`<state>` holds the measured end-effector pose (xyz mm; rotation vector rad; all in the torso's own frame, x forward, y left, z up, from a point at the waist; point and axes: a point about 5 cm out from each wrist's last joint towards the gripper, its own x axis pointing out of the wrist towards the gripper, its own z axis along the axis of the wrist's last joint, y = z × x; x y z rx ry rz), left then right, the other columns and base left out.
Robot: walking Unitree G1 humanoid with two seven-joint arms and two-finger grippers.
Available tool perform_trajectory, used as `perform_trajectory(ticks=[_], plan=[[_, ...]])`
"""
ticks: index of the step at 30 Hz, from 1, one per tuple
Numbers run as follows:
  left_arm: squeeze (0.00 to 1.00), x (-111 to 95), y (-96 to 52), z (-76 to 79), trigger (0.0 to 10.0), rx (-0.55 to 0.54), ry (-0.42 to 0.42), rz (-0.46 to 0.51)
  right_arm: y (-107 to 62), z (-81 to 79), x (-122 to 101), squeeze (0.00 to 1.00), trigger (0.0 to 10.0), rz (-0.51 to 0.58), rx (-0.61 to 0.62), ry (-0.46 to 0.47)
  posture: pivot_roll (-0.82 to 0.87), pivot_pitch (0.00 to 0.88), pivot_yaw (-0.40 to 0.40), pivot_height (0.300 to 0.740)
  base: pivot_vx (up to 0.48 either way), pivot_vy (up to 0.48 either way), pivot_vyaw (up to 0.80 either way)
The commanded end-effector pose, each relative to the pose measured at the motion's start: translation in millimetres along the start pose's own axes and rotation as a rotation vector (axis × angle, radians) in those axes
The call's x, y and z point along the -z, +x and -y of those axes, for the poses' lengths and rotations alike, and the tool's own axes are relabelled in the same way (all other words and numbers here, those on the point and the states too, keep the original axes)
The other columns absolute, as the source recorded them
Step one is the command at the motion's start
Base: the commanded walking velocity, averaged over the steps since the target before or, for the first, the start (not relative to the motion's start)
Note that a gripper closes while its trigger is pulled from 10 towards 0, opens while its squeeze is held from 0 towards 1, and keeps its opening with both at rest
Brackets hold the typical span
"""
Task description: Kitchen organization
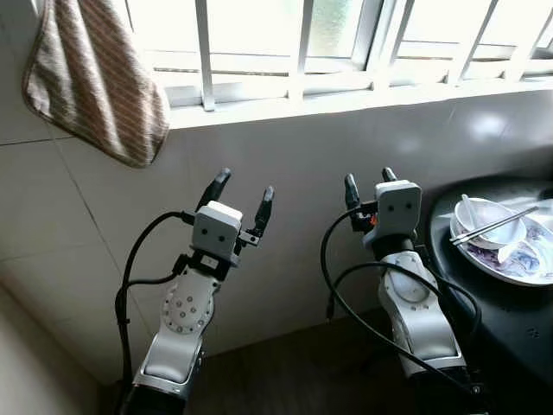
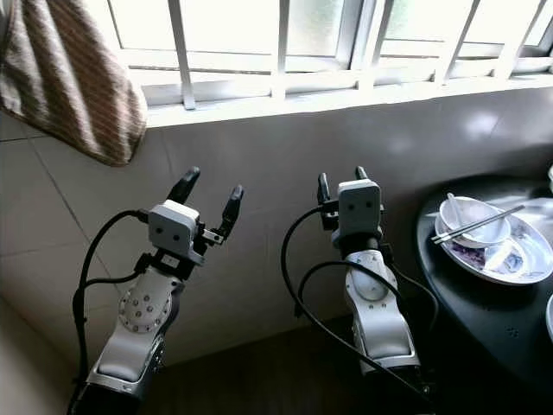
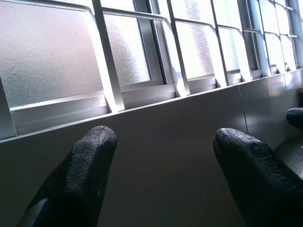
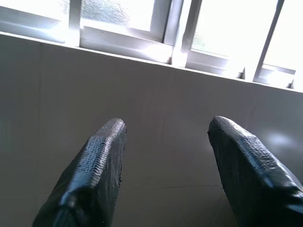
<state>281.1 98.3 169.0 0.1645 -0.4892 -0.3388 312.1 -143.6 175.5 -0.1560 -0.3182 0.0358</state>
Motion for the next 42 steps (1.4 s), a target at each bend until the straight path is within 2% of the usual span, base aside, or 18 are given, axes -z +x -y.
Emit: perform_trajectory(ticks=[1, 6, 13, 15, 18, 34, 42], plan=[[0.00, -1.3, 0.6, -0.4, 10.0, 0.016, 0.019, 0.003, 2.5, -0.7, -7.5, 0.00, 10.0, 0.030, 0.005, 0.003, 0.03, 0.000, -0.013, 0.740, 0.000, 0.000, -0.80], [0.00, -0.1, 0.8, 2.5, 10.0, 0.033, 0.014, -0.001, 2.7, -1.1, -8.0, 0.00, 10.0, 0.033, 0.003, -0.003, 0.03, 0.000, -0.012, 0.740, 0.000, -0.123, -0.80], [0.00, 1.0, 0.9, 3.8, 10.0, 0.042, 0.015, -0.005, 2.5, -2.1, -8.1, 0.00, 10.0, 0.038, -0.001, -0.006, 0.03, 0.000, -0.010, 0.740, 0.000, -0.480, -0.80], [0.00, 0.9, 1.2, 3.6, 10.0, 0.042, 0.013, -0.004, 2.2, -2.7, -11.3, 0.00, 10.0, 0.068, -0.010, -0.007, 0.03, 0.000, -0.009, 0.740, 0.000, -0.480, -0.80], [0.00, 1.0, 1.2, 3.7, 10.0, 0.042, 0.012, -0.004, 1.7, -4.4, -9.8, 0.00, 10.0, 0.056, -0.016, -0.032, 0.03, 0.000, -0.009, 0.740, 0.000, -0.480, 0.00], [0.00, 1.8, 0.7, 2.9, 10.0, 0.032, 0.010, -0.008, 2.4, -4.9, -9.4, 0.00, 10.0, 0.050, -0.021, -0.040, 0.03, 0.000, -0.017, 0.740, 0.000, -0.480, 0.00], [0.00, 2.5, 1.5, 0.4, 10.0, 0.012, 0.014, -0.013, 3.7, -5.0, -8.0, 0.00, 10.0, 0.035, -0.025, -0.062, 0.03, 0.000, -0.017, 0.740, 0.000, -0.042, 0.00]])
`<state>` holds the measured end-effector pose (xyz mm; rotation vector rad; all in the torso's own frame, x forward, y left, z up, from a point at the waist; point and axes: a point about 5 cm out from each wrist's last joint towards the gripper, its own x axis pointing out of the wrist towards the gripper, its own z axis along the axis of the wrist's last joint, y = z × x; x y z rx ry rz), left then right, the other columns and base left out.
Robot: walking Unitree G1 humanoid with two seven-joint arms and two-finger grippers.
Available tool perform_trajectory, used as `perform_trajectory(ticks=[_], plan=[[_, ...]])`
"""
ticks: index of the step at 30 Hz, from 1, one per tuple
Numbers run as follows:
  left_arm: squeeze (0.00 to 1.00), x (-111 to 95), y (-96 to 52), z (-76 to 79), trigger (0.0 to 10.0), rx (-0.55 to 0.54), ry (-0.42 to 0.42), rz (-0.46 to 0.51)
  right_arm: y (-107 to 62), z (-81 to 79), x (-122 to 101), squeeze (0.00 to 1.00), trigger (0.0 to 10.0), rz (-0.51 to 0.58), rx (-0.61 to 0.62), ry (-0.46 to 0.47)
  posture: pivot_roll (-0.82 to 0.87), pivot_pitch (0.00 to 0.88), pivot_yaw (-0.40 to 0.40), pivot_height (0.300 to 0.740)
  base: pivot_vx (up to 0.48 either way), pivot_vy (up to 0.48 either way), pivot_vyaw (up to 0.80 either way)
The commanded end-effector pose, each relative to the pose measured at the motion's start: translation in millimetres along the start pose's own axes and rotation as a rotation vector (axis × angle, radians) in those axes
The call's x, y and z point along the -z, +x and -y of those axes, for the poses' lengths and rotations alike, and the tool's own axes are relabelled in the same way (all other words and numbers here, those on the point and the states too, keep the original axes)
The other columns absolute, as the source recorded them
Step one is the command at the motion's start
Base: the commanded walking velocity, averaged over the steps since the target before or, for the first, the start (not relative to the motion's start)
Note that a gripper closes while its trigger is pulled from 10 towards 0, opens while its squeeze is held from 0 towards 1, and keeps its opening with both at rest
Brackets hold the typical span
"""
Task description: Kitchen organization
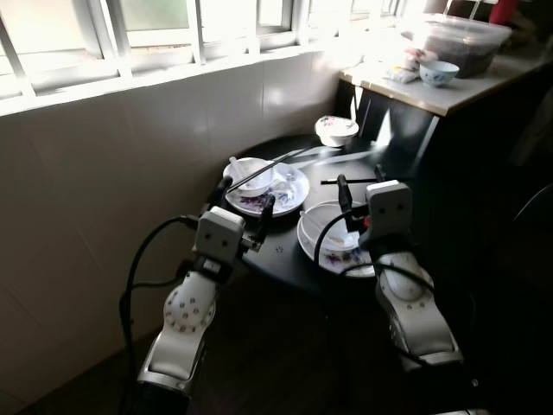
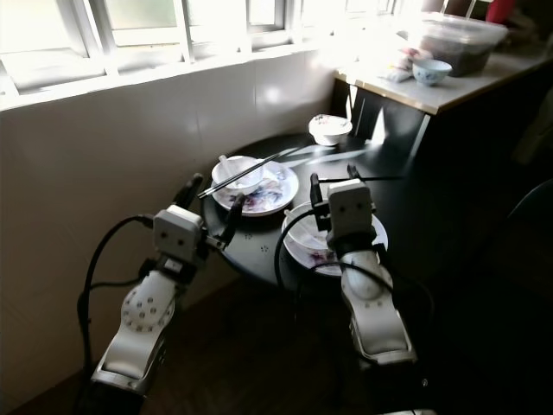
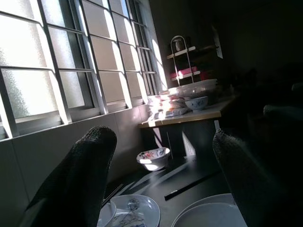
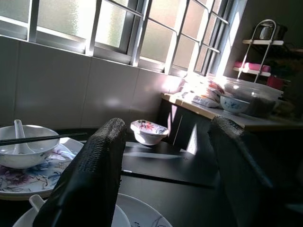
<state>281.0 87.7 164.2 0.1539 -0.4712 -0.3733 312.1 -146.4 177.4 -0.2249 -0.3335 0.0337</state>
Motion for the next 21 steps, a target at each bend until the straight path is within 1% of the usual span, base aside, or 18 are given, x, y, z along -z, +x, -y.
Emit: perform_trajectory(ticks=[1, 2, 4, 7, 10, 12, 13, 17, 21], plan=[[0.00, -1.1, -0.5, -10.6, 10.0, -0.020, 0.035, -0.001, 3.4, -7.6, -7.1, 0.00, 10.0, 0.021, -0.017, 0.006, 0.03, 0.000, -0.017, 0.740, 0.000, 0.000, 0.00], [0.00, -1.1, -0.3, -10.7, 10.0, -0.017, 0.037, -0.001, 3.8, -7.5, -6.4, 0.00, 10.0, 0.014, -0.016, 0.005, 0.03, 0.000, -0.017, 0.740, 0.000, 0.000, 0.00], [0.00, -1.0, -0.1, -10.7, 10.0, -0.015, 0.039, -0.002, 4.1, -7.2, -6.5, 0.00, 10.0, 0.015, -0.013, -0.004, 0.03, 0.000, -0.017, 0.740, 0.000, 0.000, 0.80], [0.00, -1.0, 0.0, -10.5, 10.0, -0.014, 0.042, -0.002, 4.2, -6.7, -6.8, 0.00, 10.0, 0.017, -0.004, 0.017, 0.03, 0.000, -0.017, 0.740, 0.000, 0.000, 0.80], [0.00, -1.0, -0.1, -10.1, 10.0, -0.013, 0.043, -0.001, 4.4, -6.6, -6.8, 0.00, 10.0, 0.016, -0.004, 0.018, 0.03, 0.000, -0.017, 0.740, 0.000, 0.000, 0.73], [0.00, -0.9, -0.3, -9.4, 10.0, -0.010, 0.046, -0.002, 4.5, -6.6, -6.5, 0.00, 10.0, 0.014, -0.005, 0.012, 0.03, 0.000, -0.017, 0.740, 0.000, 0.000, 0.00], [0.00, -0.8, -0.3, -8.9, 10.0, -0.008, 0.048, -0.003, 4.7, -6.6, -6.5, 0.00, 10.0, 0.013, -0.007, -0.005, 0.03, 0.000, -0.017, 0.740, 0.000, 0.000, 0.80], [0.00, -0.5, -0.3, -8.6, 10.0, -0.004, 0.051, -0.005, 4.8, -7.1, -6.8, 0.00, 10.0, 0.015, -0.003, 0.005, 0.03, 0.000, -0.016, 0.740, 0.000, -0.408, 0.80], [0.00, 0.0, -0.4, -9.0, 10.0, -0.002, 0.053, -0.009, 5.5, -5.9, -8.1, 0.00, 10.0, 0.023, 0.010, 0.009, 0.03, 0.000, -0.016, 0.740, 0.000, -0.480, 0.10]])
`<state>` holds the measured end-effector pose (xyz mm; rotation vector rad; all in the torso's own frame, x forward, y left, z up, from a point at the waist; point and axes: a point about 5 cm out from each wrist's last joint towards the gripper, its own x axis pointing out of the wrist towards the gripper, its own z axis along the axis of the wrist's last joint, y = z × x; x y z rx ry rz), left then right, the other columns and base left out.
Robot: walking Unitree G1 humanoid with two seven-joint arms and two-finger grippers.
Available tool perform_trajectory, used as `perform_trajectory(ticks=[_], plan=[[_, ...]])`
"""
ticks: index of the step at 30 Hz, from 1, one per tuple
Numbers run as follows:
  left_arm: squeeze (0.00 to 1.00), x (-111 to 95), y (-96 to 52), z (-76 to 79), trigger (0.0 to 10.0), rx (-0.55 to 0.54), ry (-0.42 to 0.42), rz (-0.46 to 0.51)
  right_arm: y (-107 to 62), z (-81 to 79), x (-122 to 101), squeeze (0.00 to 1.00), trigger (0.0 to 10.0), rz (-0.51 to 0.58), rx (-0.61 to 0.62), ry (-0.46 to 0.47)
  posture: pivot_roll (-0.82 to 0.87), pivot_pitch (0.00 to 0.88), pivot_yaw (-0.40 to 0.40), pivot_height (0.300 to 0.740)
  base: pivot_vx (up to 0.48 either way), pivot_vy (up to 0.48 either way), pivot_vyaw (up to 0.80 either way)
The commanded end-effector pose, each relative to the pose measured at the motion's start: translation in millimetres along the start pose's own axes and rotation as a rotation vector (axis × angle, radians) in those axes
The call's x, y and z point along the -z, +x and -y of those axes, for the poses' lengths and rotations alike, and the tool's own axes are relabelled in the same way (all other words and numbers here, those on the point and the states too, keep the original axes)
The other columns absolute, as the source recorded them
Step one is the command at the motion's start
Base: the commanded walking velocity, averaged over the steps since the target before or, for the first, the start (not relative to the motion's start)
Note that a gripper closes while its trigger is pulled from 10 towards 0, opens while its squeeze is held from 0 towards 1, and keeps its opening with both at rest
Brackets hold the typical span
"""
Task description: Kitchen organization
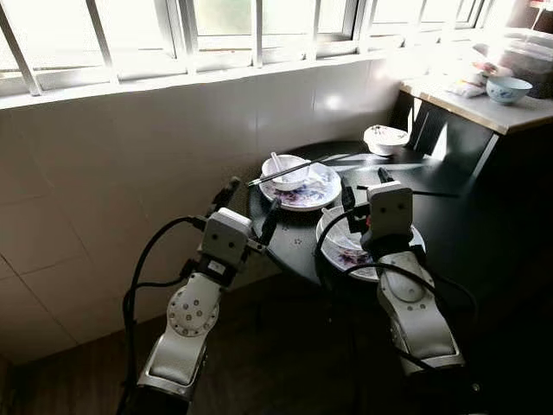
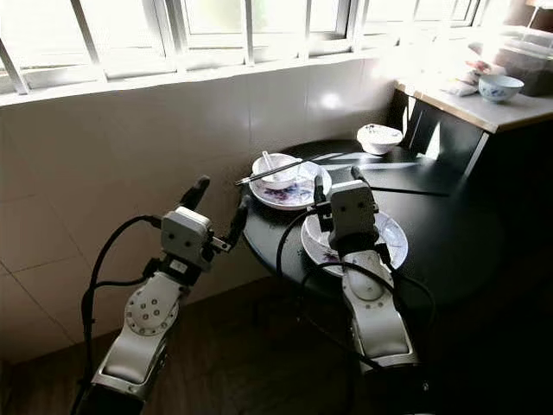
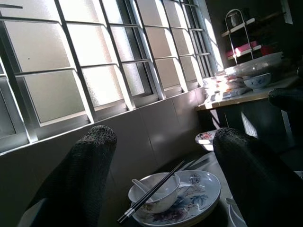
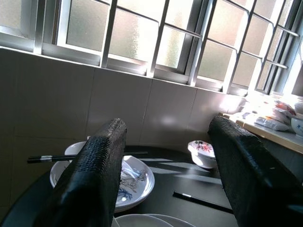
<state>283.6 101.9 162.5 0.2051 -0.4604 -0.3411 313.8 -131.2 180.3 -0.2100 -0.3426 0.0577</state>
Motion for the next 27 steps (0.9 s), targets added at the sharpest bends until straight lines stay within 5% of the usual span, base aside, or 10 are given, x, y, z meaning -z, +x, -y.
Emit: perform_trajectory(ticks=[1, 11, 19, 27], plan=[[0.00, -3.6, 3.4, 4.4, 10.0, 0.016, 0.000, 0.013, 2.0, 8.7, -2.8, 0.00, 10.0, 0.010, 0.034, -0.009, 0.03, 0.000, -0.015, 0.740, 0.000, -0.480, 0.00], [0.00, -2.8, 4.1, 4.4, 10.0, 0.012, 0.002, 0.010, 1.4, 7.2, -2.3, 0.00, 10.0, 0.009, 0.030, -0.032, 0.03, 0.000, -0.013, 0.740, 0.000, -0.480, 0.00], [0.00, -1.8, 5.5, -0.4, 10.0, -0.016, -0.015, 0.009, 1.1, 6.1, -1.7, 0.00, 10.0, 0.009, 0.026, -0.033, 0.03, 0.000, -0.013, 0.740, 0.000, 0.000, 0.80], [0.00, 1.3, 6.0, -4.7, 10.0, -0.038, -0.010, -0.008, 2.1, 4.8, 0.6, 0.00, 10.0, -0.006, 0.011, -0.032, 0.03, 0.000, -0.014, 0.740, 0.187, 0.000, 0.09]])
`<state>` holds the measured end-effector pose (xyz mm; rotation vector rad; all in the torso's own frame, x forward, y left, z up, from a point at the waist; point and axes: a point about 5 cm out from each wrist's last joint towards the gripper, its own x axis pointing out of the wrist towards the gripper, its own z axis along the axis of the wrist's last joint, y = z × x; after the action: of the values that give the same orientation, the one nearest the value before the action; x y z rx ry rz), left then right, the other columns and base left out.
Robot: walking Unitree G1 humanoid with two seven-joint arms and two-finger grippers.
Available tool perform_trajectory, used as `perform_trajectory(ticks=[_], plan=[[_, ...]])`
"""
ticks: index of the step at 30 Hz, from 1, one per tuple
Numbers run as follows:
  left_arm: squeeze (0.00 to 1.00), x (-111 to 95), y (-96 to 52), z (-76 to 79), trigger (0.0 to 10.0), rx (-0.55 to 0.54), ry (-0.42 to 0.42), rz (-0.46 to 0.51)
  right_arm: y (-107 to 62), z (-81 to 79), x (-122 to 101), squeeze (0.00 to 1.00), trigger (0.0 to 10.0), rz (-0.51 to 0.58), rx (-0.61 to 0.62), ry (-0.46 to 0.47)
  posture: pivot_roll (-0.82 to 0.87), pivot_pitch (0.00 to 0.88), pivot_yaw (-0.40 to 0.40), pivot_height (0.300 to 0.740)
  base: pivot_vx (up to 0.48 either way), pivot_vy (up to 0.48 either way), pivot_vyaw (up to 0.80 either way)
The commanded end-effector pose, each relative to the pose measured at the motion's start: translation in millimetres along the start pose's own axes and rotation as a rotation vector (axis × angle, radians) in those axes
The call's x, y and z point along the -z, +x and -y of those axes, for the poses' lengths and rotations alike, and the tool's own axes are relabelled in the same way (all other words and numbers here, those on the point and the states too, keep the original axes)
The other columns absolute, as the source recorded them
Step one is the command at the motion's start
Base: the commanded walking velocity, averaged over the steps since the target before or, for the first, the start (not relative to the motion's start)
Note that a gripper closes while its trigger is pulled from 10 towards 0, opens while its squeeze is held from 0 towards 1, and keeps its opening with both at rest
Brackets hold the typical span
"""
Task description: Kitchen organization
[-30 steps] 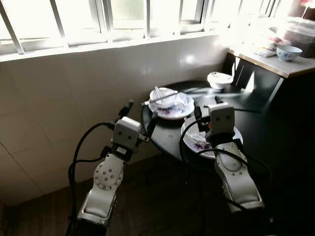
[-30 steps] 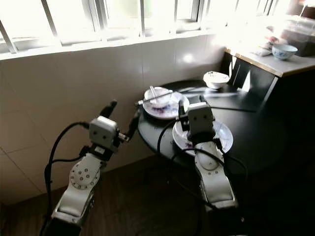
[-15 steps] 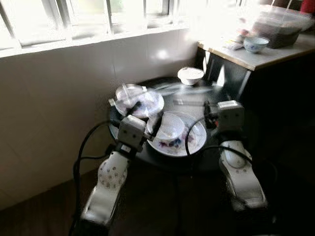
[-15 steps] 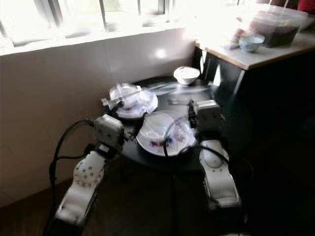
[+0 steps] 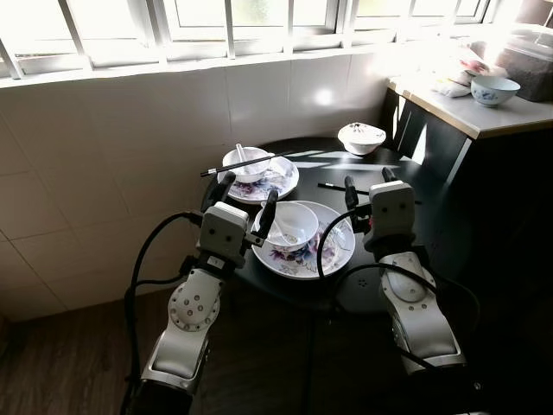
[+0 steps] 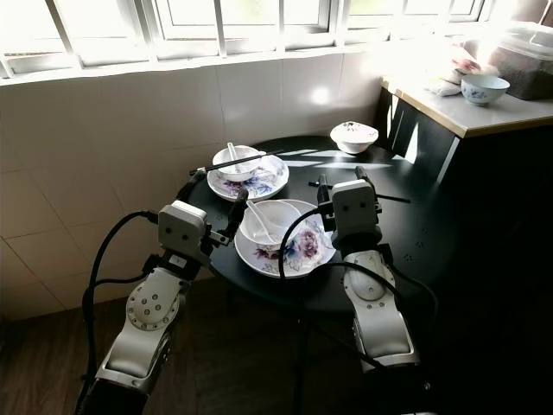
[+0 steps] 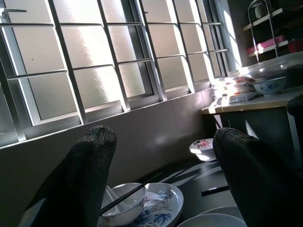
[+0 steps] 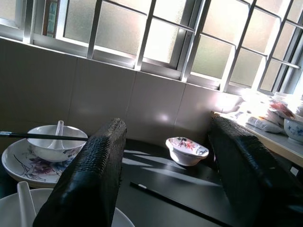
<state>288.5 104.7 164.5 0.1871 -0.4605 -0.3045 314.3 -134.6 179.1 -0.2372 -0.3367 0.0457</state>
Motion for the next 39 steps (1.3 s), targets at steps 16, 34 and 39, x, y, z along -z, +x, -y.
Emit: perform_trajectory(ticks=[16, 34, 39], plan=[[0.00, 0.5, 2.3, -0.3, 10.0, -0.004, -0.006, -0.003, 3.7, 7.2, -1.6, 0.00, 10.0, 0.003, 0.042, 0.015, 0.03, 0.000, -0.017, 0.740, 0.360, 0.000, 0.19], [0.00, -1.5, 0.9, 5.2, 10.0, 0.017, -0.015, 0.018, 4.8, 12.7, -4.8, 0.00, 10.0, 0.024, 0.104, -0.030, 0.03, 0.000, -0.019, 0.740, 0.130, 0.000, 0.00], [0.00, -0.9, 1.8, 3.2, 10.0, 0.012, -0.011, 0.013, 4.3, 12.5, -4.7, 0.00, 10.0, 0.026, 0.103, -0.039, 0.02, 0.000, -0.016, 0.740, 0.000, 0.000, 0.00]])
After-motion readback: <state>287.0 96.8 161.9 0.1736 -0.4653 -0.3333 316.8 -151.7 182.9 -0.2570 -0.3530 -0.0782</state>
